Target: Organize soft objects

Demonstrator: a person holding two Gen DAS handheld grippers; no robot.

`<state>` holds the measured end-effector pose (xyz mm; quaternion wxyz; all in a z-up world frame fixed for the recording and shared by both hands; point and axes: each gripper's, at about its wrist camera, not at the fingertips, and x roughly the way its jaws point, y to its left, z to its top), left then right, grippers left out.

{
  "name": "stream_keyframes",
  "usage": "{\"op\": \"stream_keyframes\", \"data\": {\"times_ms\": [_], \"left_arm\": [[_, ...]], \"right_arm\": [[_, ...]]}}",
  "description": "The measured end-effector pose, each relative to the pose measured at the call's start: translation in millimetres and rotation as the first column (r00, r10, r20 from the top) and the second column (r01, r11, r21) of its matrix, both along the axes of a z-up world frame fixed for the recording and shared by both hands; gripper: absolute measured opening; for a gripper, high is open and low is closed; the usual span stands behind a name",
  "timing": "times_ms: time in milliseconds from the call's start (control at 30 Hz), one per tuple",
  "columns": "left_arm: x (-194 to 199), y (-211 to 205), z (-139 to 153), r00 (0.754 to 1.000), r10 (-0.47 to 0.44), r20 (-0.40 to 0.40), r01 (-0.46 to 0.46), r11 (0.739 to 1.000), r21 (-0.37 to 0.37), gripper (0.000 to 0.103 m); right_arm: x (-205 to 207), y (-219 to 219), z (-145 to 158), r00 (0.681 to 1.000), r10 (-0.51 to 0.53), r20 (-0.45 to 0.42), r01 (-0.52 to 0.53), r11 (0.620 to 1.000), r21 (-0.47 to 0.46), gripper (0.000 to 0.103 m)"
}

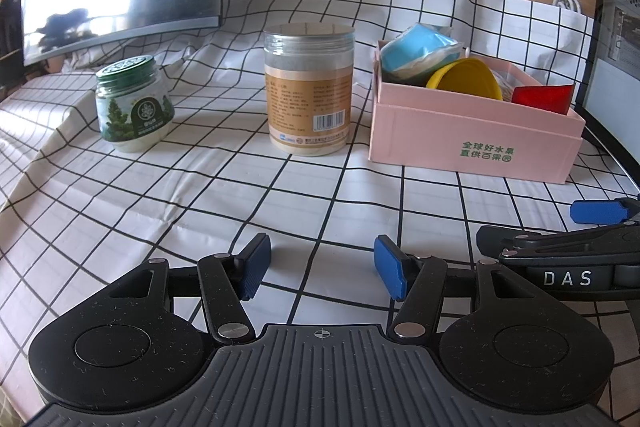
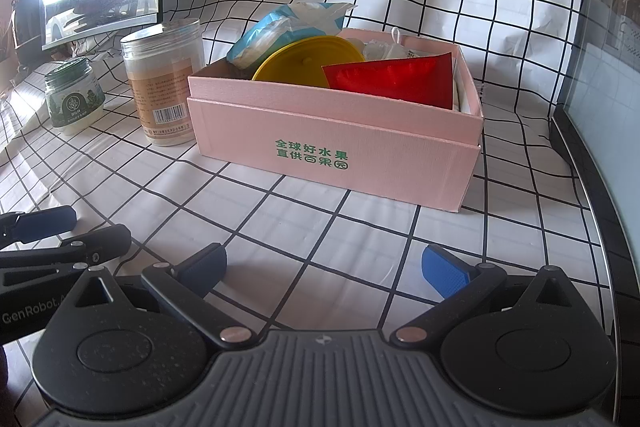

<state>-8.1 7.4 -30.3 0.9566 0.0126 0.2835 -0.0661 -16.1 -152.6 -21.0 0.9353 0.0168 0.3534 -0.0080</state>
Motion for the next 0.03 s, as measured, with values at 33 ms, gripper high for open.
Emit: {"op": "stream_keyframes", "data": {"times_ms": [33], "left_arm": [[0.1, 0.0, 0.0, 1.000, -0.001, 0.000, 0.001, 1.000, 0.000, 0.063]], "right_arm": [[0.0, 0.0, 0.0, 1.000, 0.000, 0.000, 0.000, 1.000, 0.000, 0.103]]}}
